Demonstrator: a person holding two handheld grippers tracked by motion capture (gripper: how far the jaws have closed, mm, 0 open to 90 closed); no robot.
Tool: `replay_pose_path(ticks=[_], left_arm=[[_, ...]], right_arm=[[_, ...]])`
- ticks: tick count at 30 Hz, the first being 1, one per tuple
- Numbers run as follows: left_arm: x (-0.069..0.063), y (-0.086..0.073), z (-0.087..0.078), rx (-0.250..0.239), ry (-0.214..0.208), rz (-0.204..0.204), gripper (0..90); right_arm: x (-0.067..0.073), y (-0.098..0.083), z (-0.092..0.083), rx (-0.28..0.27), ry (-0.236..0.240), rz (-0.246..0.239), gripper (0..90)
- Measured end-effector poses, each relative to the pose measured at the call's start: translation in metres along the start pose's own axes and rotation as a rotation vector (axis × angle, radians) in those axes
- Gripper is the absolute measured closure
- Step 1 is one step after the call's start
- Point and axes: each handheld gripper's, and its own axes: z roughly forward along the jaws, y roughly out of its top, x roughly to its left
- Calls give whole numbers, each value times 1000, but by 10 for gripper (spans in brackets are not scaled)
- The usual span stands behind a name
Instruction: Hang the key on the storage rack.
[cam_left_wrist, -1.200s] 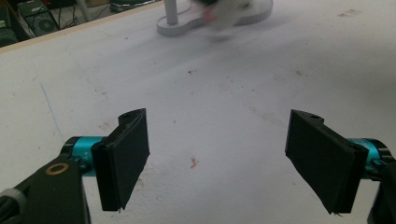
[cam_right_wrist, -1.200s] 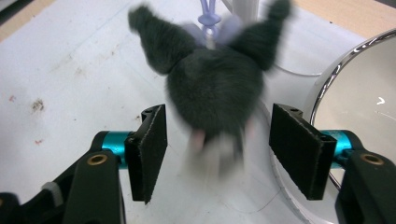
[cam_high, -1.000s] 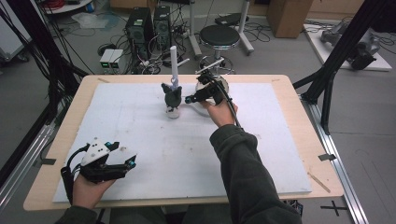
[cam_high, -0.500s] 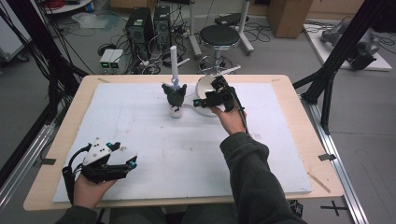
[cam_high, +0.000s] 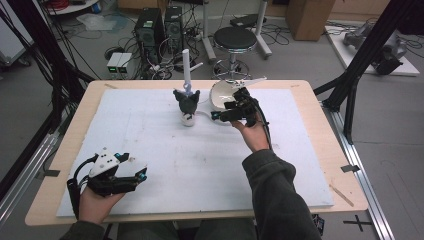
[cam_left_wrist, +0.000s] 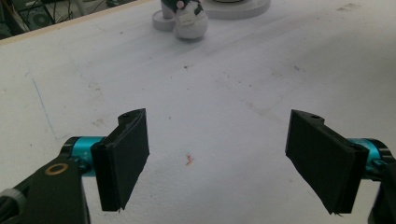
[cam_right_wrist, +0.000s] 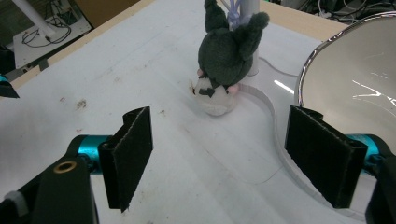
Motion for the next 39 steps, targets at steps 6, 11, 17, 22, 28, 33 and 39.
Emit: replay_pose_path(ticks=[6,11,17,22,28,33,39], left_arm=[[0,0,0,3,-1,-3,218],[0,0,1,5,-1,-1,218],[0,0,1,6,0,-1,218],[-1,0,1,6,-1,-3,218],[0,0,1,11,1,0,217],[-1,0,1,13,-4,1,218],[-1,0,2,12,0,-1,218]], right_arm=[[2,-4,-5,-21,7,-15,219],[3,-9,-9,-29,5,-17,215],[3,-14,-14,-34,6,-24,210],[5,-18,-18,-41,9,-25,205],[5,-22,-23,-51,8,-24,197],[6,-27,-26,-49,5,-27,189],[7,-31,-29,-56,7,-34,184]])
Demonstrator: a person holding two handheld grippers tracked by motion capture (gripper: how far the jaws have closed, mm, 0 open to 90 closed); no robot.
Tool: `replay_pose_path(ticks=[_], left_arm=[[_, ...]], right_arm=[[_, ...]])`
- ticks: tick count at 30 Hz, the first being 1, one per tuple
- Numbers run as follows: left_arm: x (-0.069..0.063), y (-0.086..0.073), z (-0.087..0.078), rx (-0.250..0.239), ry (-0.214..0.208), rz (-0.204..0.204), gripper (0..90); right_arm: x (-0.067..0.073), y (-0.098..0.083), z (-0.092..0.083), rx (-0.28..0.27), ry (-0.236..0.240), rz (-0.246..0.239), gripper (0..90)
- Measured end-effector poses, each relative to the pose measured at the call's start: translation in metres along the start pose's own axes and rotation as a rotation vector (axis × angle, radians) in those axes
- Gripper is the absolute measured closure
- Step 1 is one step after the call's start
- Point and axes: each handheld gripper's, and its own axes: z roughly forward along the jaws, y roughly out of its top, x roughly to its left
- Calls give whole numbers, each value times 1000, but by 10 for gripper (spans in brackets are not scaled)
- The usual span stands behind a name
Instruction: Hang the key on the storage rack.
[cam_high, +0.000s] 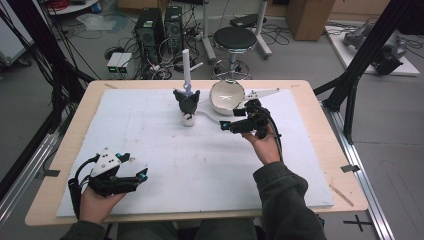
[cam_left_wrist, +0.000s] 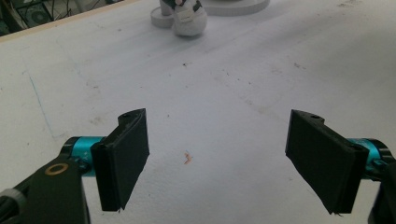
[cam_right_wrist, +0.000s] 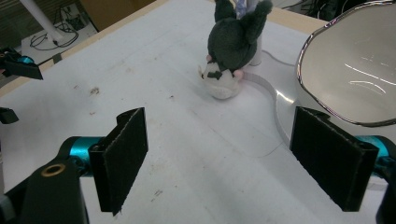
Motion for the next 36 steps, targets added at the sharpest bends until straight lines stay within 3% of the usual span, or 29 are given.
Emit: replay_pose_path(ticks=[36], left_arm=[[0,0,1,11,1,-2,218]], right_arm=[[-1,-33,-20,-3,-30,15,137]])
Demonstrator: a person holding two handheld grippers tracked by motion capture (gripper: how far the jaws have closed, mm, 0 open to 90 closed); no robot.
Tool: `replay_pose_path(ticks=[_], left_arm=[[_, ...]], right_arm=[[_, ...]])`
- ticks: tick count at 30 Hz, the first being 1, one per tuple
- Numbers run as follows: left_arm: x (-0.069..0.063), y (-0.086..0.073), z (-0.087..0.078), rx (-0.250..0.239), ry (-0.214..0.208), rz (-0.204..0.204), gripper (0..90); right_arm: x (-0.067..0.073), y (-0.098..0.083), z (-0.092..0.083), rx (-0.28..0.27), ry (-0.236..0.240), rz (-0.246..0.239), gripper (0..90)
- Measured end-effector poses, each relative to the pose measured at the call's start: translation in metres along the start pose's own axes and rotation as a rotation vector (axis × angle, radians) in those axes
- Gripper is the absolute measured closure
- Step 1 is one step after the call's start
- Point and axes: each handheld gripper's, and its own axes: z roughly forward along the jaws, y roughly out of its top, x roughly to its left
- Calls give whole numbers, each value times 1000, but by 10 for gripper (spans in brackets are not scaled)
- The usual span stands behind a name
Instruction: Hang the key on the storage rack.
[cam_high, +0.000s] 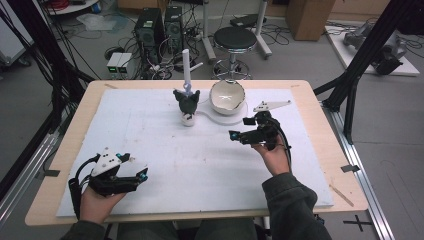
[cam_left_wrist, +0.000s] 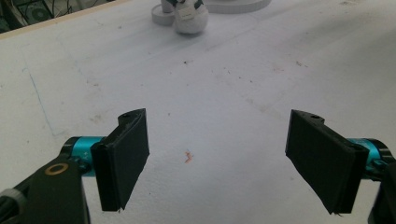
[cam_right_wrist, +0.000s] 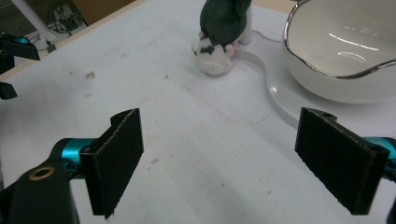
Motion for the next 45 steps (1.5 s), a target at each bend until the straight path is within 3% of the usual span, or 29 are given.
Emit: replay_pose_path(ticks=[9,32,45], left_arm=[[0,0,0,1,-1,1,218],[1,-1,0,5,-1,-3,216],[1,-1,0,9,0,-6,214]], right_arm=[[2,-3,-4,9,-16,-20,130],[1,-25,-16,8,-49,-14,125],[0,-47,-25,11,-71,-12,122]])
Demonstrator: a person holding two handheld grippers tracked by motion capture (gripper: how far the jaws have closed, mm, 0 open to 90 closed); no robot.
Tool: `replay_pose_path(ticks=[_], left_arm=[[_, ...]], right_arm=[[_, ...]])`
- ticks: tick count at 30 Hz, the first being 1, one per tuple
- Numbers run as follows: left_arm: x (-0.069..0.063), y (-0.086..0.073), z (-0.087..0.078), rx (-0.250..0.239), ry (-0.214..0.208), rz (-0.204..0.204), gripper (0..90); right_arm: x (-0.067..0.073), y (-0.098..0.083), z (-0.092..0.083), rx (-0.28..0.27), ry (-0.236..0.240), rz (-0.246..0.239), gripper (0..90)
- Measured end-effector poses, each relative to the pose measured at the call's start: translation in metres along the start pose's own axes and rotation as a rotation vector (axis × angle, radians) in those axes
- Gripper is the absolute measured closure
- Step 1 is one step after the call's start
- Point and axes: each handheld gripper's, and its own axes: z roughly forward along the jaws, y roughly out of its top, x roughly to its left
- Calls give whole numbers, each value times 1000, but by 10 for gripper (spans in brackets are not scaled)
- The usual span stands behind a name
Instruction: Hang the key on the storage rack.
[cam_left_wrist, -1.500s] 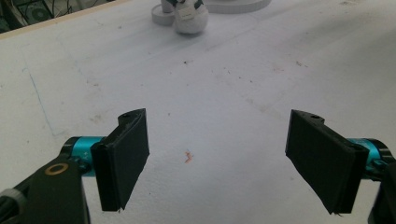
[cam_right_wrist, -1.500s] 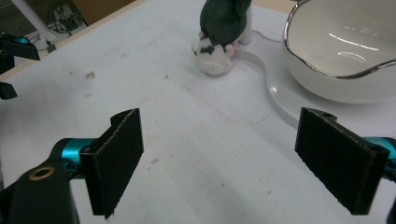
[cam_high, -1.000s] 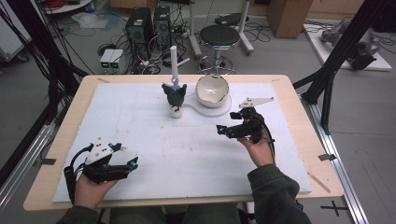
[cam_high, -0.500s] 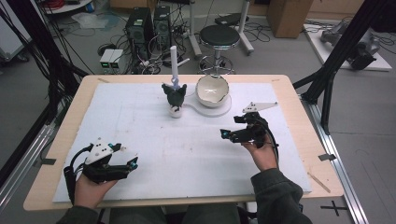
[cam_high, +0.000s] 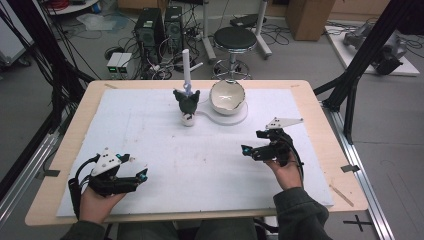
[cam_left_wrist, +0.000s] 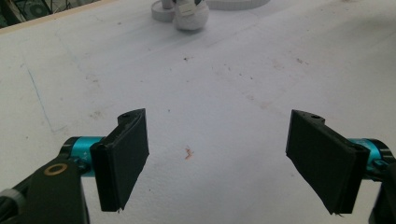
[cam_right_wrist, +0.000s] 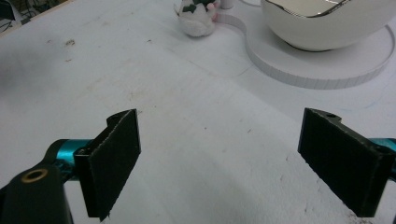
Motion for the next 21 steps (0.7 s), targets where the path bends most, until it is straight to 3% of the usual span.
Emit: replay_pose_path(ticks=[21], left_arm=[[0,-2,0,9,-7,-3,212]], right_arm=[[-3,-27,-16,-7,-21,16,120]])
